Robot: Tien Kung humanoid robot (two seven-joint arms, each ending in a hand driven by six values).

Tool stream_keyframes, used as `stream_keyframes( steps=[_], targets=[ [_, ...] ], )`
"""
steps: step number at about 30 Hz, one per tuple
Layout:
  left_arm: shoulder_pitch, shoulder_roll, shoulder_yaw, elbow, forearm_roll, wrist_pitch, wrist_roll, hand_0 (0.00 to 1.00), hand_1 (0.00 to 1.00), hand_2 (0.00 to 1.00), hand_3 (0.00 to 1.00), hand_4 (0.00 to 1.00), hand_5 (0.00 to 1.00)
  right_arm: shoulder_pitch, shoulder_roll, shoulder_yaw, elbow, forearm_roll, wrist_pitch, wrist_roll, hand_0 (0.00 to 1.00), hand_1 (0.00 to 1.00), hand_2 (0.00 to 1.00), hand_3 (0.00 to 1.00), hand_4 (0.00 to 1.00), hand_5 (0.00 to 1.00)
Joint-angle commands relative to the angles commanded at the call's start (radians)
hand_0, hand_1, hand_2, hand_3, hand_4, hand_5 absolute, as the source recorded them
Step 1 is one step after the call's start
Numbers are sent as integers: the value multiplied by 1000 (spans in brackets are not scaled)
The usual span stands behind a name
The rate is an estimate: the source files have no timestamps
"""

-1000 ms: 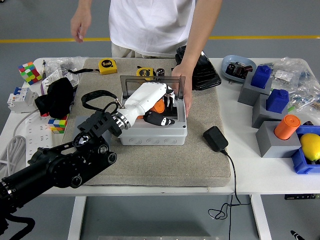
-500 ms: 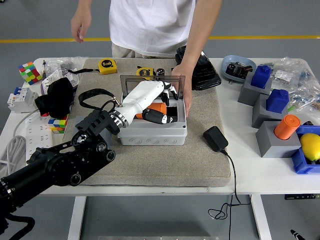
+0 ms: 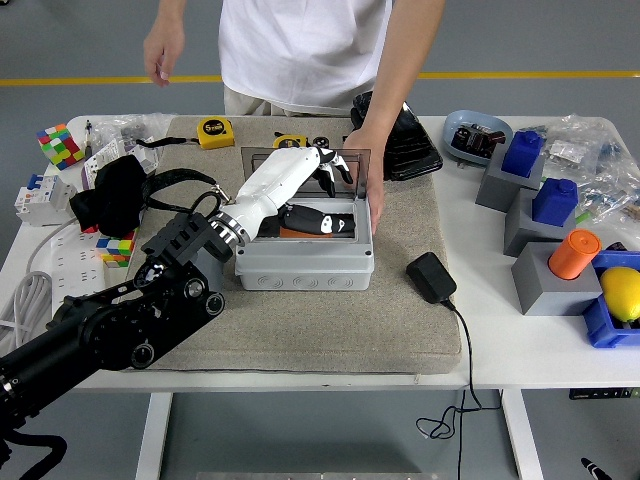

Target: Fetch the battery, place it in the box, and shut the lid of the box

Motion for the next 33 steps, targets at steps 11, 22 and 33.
stream_keyframes(
  steps=[11,22,33],
  targets=[
    [21,16,-107,-90,-54,32,-65,503,548,472,601,998,623,-2,-3,-15,0,3,1,-5,660,605,598,548,952,466],
    [-10,22,-104,-41,-31,-133,137,689,781,769,806,998,931,2,-8,-43,0,16,-3,-5,660,605,598,548,952,465],
    [8,24,-103,-30,-21,-142,153,764,822,813,836,998,998,-7,-8,-33,0,8,-2,-6,660,605,598,548,953,466]
  ],
)
